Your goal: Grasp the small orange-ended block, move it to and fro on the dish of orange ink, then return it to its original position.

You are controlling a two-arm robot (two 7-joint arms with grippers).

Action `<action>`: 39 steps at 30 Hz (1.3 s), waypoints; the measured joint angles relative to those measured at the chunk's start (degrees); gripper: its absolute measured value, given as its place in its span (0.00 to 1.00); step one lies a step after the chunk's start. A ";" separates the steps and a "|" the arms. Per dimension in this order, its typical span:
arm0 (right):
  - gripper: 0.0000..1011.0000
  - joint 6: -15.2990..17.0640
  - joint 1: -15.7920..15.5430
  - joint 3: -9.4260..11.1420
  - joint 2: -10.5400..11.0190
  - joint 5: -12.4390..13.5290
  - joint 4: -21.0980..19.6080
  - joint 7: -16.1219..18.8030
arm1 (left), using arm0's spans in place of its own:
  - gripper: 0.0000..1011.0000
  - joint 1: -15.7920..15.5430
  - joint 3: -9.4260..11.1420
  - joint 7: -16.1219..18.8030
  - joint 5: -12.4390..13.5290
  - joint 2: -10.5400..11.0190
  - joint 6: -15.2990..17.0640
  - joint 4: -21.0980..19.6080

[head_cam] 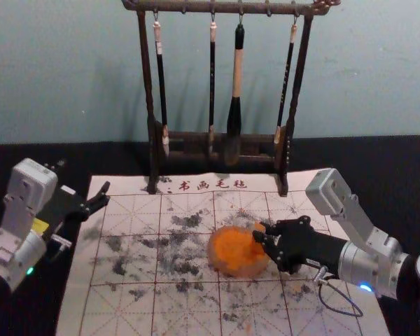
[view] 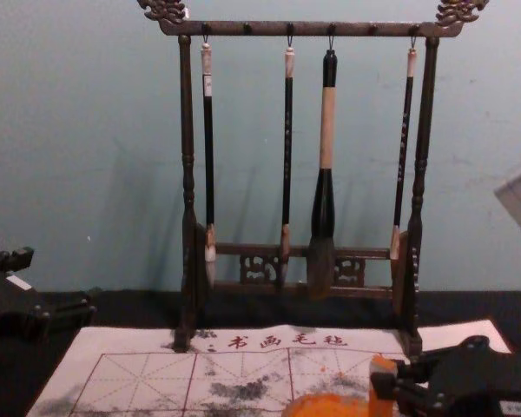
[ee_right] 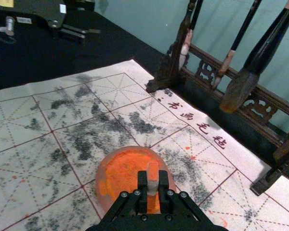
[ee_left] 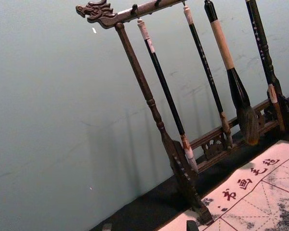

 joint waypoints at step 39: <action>0.08 0.14 2.51 -3.62 -1.50 0.08 1.03 1.84 | 0.99 0.00 0.00 0.00 0.00 0.00 0.00 0.00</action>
